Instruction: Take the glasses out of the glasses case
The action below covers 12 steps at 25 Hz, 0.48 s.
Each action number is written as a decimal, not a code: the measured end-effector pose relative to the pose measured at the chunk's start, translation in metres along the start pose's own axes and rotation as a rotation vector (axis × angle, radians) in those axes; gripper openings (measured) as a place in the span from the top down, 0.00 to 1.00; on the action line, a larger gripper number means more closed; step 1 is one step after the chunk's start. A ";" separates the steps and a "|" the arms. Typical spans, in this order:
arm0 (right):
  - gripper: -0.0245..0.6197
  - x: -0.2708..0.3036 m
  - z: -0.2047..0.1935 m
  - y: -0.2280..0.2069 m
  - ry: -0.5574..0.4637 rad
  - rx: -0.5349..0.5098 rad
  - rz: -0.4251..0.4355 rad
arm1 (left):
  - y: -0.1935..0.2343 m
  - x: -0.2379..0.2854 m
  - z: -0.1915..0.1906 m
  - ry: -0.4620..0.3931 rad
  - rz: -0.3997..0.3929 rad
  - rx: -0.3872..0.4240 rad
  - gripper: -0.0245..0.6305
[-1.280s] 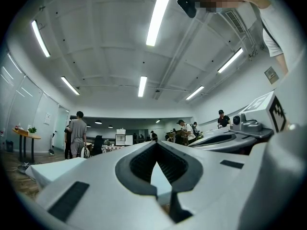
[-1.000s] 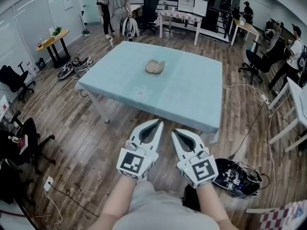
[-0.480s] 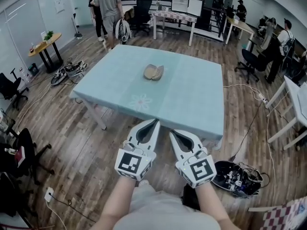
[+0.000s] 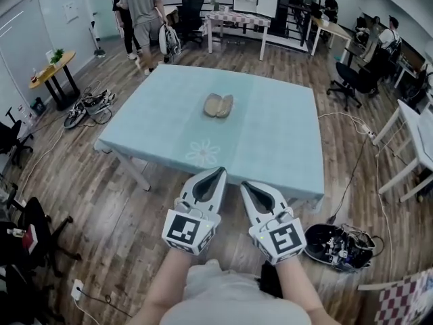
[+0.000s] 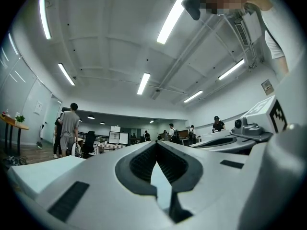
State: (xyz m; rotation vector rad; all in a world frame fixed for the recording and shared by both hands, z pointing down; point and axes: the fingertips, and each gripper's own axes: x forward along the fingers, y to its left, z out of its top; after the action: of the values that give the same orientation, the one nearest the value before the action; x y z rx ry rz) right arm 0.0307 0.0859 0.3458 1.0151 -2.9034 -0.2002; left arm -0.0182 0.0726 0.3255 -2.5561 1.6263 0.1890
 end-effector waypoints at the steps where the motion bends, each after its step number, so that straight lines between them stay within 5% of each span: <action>1: 0.95 0.005 -0.001 0.000 0.003 0.001 -0.008 | 0.004 0.000 -0.001 0.003 -0.005 -0.003 0.95; 12: 0.95 0.035 -0.014 0.012 0.051 0.027 -0.067 | 0.041 -0.006 -0.018 0.037 -0.039 -0.054 0.95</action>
State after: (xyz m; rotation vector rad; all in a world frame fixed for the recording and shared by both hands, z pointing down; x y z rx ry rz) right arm -0.0026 0.0716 0.3616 1.1057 -2.8366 -0.1364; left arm -0.0567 0.0574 0.3433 -2.6441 1.6040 0.1852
